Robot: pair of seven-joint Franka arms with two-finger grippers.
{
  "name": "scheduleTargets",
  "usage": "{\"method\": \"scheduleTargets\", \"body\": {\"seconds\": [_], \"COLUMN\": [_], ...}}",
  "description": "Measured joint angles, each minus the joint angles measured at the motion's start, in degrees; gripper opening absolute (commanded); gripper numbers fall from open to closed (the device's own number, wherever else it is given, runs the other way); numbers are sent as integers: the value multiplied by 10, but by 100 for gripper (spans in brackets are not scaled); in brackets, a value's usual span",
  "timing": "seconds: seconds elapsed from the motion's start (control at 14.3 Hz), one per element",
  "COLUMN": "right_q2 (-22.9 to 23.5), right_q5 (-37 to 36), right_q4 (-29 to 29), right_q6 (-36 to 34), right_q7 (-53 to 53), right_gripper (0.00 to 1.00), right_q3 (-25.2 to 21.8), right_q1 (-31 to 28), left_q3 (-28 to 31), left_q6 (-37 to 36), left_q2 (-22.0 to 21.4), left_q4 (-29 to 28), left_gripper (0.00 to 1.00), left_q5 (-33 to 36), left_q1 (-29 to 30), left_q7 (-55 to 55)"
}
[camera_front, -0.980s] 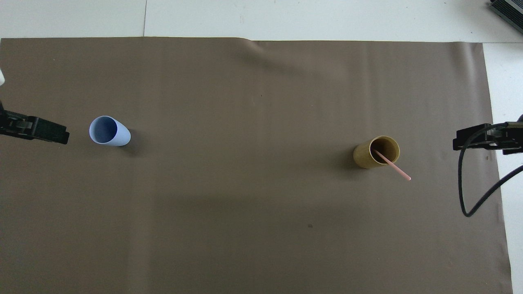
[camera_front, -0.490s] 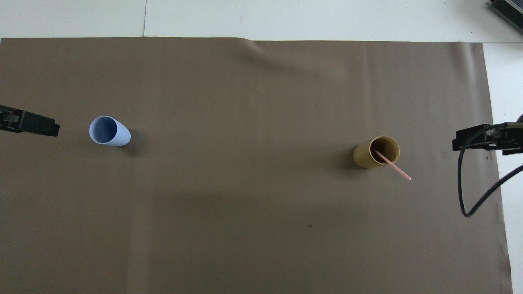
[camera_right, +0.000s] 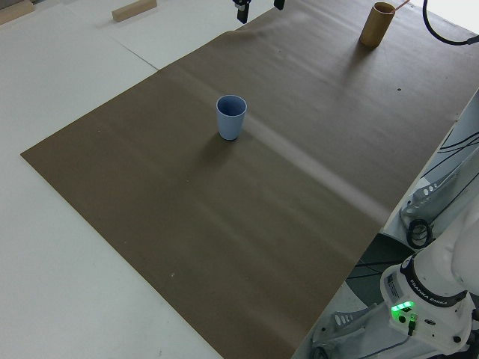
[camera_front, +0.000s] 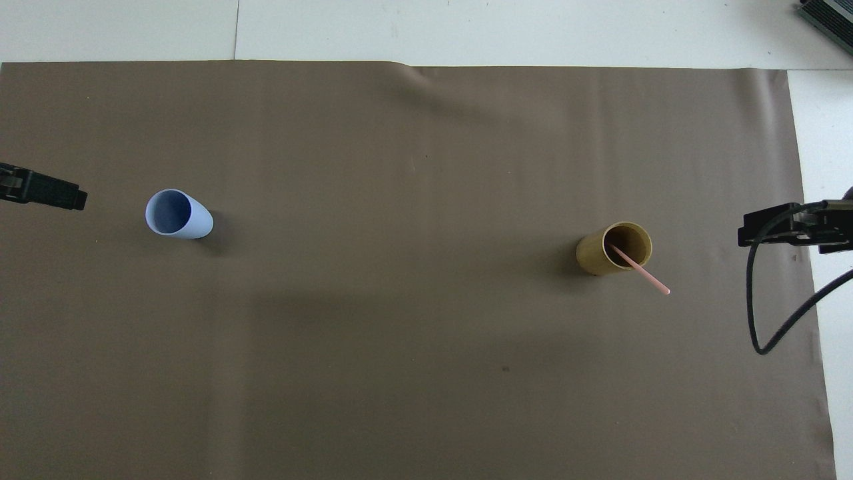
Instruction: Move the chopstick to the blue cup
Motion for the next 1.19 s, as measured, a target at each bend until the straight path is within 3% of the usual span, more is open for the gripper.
{"method": "scheduleTargets", "body": {"seconds": [0.91,1.19], "right_q2": [0,0], "right_q5": [2,3], "right_q4": [-6,-7], "right_q6": [12,12], "right_q7": [0,0], "right_gripper": [100,100], "right_q3": [0,0], "right_q1": [0,0], "left_q3": [0,0], "left_q6": [202,232], "left_q2": [55,74], "left_q4": [-135,-156], "left_gripper": [100,100], "left_q5": [-1,-3], "left_q1": [29,29], "left_q7": [27,27]}}
